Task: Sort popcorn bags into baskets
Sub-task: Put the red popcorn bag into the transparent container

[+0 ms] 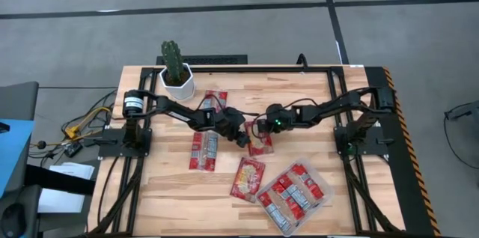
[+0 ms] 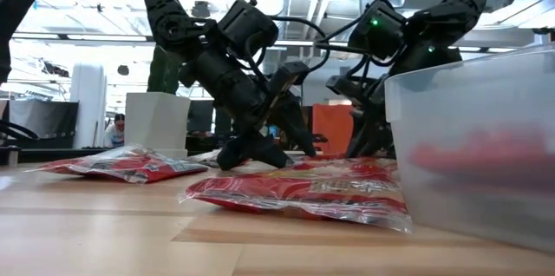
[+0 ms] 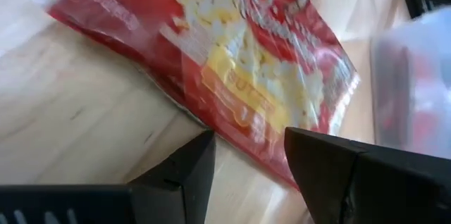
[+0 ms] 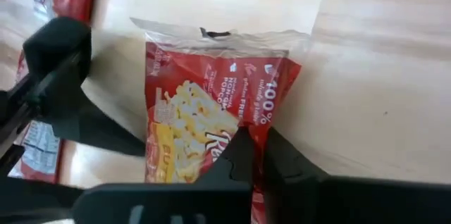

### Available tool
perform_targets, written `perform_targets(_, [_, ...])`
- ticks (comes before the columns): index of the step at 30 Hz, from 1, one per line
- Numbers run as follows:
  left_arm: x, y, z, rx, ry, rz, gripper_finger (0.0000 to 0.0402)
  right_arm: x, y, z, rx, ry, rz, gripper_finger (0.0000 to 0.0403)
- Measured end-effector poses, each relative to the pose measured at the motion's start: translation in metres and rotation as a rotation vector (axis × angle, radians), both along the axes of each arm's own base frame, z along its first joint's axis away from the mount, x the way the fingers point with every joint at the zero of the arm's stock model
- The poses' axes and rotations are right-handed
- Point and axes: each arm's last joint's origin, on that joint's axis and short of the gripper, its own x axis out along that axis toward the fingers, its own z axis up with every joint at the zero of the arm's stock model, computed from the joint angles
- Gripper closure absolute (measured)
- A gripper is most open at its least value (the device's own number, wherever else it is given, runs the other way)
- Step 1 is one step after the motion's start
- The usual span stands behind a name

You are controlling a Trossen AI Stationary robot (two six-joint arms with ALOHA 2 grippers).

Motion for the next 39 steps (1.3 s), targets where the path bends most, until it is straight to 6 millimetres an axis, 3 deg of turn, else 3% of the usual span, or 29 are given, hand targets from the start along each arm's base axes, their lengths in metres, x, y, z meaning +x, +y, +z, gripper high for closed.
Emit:
perform_targets(7, [-0.004, 0.008, 0.009, -0.099, -0.017, -0.101, 0.0237, -0.01, -0.013, 0.022, -0.021, -0.035, -0.034, 0.0384])
perform_targets(13, [-0.007, 0.01, 0.031, -0.114, -0.074, -0.129, 0.0237, -0.032, -0.02, 0.056, -0.062, -0.058, -0.035, 0.0391])
perform_targets(17, [-0.009, 0.009, 0.043, -0.117, -0.107, -0.15, 0.0237, -0.051, -0.013, 0.084, -0.072, -0.111, -0.024, 0.0391])
perform_targets(22, [-0.01, 0.005, 0.05, -0.155, -0.128, -0.218, 0.0237, -0.075, 0.021, 0.119, -0.046, -0.234, 0.076, 0.0392])
perform_targets(28, [-0.011, 0.004, 0.049, -0.18, -0.117, -0.237, 0.0237, -0.099, 0.083, 0.142, 0.067, -0.367, 0.257, 0.0392])
perform_targets(32, [-0.011, 0.004, 0.049, -0.181, -0.113, -0.237, 0.0237, -0.109, 0.125, 0.139, 0.108, -0.351, 0.356, 0.0392])
perform_targets(39, [-0.012, 0.004, 0.048, -0.183, -0.108, -0.235, 0.0237, -0.113, 0.184, 0.107, 0.164, -0.21, 0.469, 0.0391])
